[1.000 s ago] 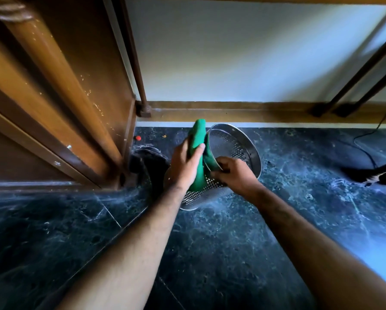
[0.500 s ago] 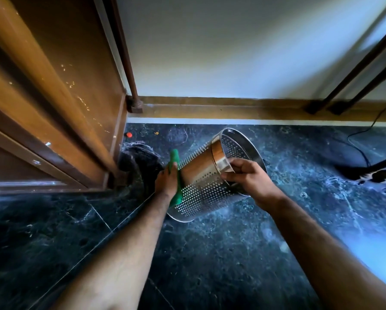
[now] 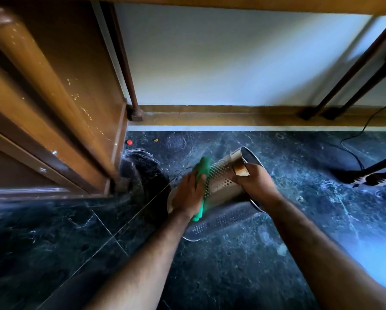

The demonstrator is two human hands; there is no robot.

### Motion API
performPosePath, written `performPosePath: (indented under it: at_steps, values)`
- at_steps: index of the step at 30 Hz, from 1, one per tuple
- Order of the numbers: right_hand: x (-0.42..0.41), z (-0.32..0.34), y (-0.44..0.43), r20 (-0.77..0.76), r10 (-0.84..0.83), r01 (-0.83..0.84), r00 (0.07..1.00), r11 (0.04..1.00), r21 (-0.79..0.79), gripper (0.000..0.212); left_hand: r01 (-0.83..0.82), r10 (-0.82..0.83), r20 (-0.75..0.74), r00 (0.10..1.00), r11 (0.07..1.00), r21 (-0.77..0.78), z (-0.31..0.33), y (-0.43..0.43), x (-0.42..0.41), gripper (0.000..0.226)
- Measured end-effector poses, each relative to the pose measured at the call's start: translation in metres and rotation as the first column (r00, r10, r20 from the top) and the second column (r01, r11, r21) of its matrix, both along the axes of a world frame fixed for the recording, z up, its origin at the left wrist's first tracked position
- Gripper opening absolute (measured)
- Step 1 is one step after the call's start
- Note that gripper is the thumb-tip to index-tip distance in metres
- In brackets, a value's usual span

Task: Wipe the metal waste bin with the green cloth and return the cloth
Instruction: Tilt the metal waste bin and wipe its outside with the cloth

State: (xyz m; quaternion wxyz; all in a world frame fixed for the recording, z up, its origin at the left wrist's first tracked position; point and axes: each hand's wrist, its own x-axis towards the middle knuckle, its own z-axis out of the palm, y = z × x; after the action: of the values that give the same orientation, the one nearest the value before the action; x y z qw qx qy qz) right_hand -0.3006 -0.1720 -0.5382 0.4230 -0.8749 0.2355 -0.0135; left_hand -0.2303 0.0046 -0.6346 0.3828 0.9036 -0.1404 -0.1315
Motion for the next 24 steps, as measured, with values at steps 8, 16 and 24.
performPosePath:
  at_steps: [8, 16, 24]
  values:
    - [-0.002, 0.001, 0.011, -0.001, 0.175, -0.173, 0.985, 0.977, 0.123, 0.02, -0.204, 0.231, -0.459, 0.858, 0.973, 0.109, -0.009, 0.016, 0.031, 0.081]
    - [-0.007, 0.0, -0.002, -0.041, 0.397, -0.355, 0.917, 0.859, 0.369, 0.026, -0.019, 0.004, -0.051, 0.999, 0.957, -0.29, 0.073, -0.051, 0.045, 0.057]
    - [-0.018, -0.011, -0.013, 0.027, -0.072, 0.063, 0.997, 0.963, 0.262, 0.013, -0.091, 0.092, -0.004, 0.996, 0.994, 0.052, -0.024, 0.014, 0.007, 0.048]
